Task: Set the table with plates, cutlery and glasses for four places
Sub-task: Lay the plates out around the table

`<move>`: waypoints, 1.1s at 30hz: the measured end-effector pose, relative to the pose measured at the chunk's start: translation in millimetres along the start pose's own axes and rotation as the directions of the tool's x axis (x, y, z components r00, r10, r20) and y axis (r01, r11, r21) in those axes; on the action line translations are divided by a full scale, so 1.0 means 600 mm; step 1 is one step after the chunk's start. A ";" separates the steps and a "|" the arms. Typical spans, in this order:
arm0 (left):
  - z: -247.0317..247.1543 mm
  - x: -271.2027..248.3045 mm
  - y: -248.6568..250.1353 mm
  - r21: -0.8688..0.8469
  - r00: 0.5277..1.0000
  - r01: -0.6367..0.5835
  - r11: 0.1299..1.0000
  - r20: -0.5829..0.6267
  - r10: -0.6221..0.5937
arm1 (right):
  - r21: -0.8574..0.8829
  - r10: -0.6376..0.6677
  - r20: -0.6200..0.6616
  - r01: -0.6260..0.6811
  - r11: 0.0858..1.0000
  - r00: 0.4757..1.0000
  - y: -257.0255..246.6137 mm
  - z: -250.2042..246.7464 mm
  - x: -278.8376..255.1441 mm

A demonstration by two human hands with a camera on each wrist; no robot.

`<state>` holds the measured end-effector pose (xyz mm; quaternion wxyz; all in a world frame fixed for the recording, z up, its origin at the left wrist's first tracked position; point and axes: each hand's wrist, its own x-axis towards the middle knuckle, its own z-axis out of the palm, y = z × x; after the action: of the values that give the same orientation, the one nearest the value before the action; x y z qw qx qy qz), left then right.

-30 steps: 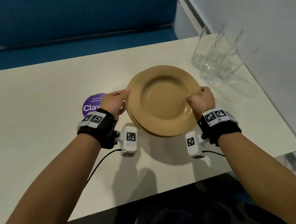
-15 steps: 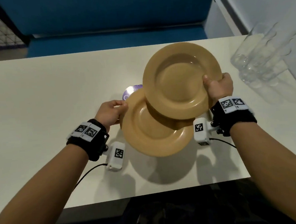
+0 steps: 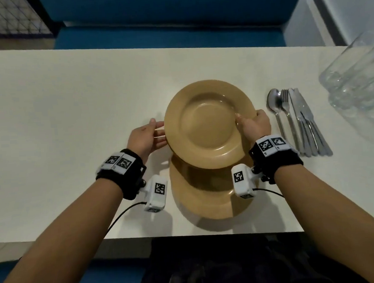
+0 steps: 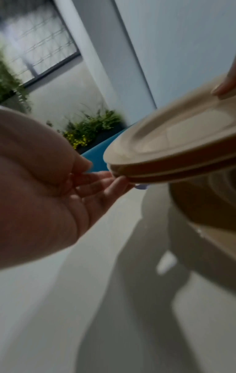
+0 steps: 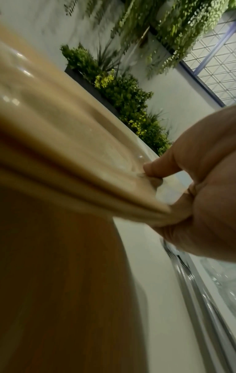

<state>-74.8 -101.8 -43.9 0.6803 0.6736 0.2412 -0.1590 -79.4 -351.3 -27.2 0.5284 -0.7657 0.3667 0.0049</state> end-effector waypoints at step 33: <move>-0.799 0.124 0.028 0.751 0.990 0.016 0.660 -0.105 0.095 | 0.102 -0.105 0.151 0.090 0.991 0.983 -0.176 0.632 -0.298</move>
<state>-58.0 383.1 -58.7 0.3280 0.9080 0.1849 -0.1835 -5.9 74.6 -39.0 0.5910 -0.7540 0.2860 0.0213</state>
